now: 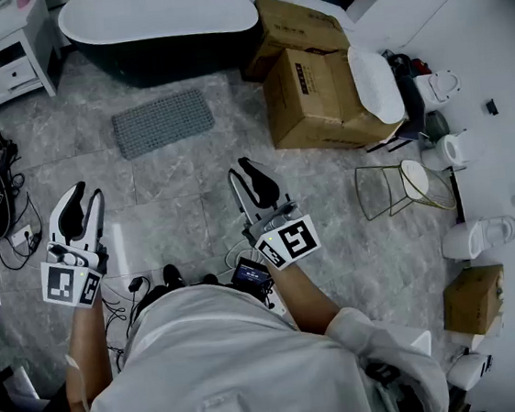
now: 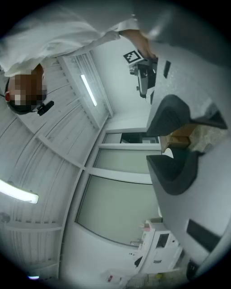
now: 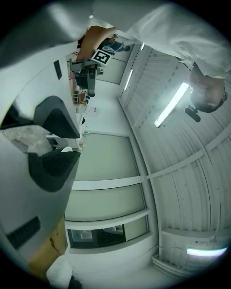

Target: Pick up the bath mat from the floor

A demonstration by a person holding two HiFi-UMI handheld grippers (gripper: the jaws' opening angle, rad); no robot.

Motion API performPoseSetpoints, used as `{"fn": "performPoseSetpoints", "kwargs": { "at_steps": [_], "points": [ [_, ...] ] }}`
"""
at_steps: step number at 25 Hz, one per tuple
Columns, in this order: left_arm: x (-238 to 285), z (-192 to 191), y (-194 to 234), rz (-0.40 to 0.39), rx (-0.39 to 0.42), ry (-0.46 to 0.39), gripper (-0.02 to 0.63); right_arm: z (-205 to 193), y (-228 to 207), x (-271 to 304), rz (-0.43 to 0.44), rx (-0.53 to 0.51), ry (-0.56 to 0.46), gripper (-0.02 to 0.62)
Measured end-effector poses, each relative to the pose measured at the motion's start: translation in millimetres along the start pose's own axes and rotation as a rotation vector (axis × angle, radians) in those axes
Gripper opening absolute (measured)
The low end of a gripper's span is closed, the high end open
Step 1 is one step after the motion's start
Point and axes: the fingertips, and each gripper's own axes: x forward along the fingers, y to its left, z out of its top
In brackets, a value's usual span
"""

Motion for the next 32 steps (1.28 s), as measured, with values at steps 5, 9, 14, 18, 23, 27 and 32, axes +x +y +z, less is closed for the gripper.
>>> {"fn": "performPoseSetpoints", "kwargs": {
  "at_steps": [5,9,14,18,23,27,32],
  "points": [
    [-17,2,-42,0.060,-0.047,0.018,0.126,9,-8,-47,0.011,0.023,-0.015,0.097],
    [-10,12,-86,0.037,-0.025,0.031,0.126,4,-21,-80,0.009,0.054,-0.022,0.104],
    [-9,-3,-116,0.027,-0.036,0.083,0.126,-8,-33,-98,-0.005,0.098,-0.056,0.173],
    [-6,-8,-128,-0.008,-0.031,0.099,0.125,-12,-25,-101,0.011,0.124,-0.042,0.218],
    [-6,-11,-123,-0.025,-0.051,0.093,0.126,5,-4,-100,0.000,0.098,-0.051,0.218],
    [0,-19,-132,-0.027,-0.075,0.087,0.171,-1,-5,-98,0.014,0.095,-0.023,0.222],
    [-12,-33,-149,-0.074,-0.118,0.114,0.173,-5,10,-109,0.058,0.103,0.000,0.236]
  ]
}}
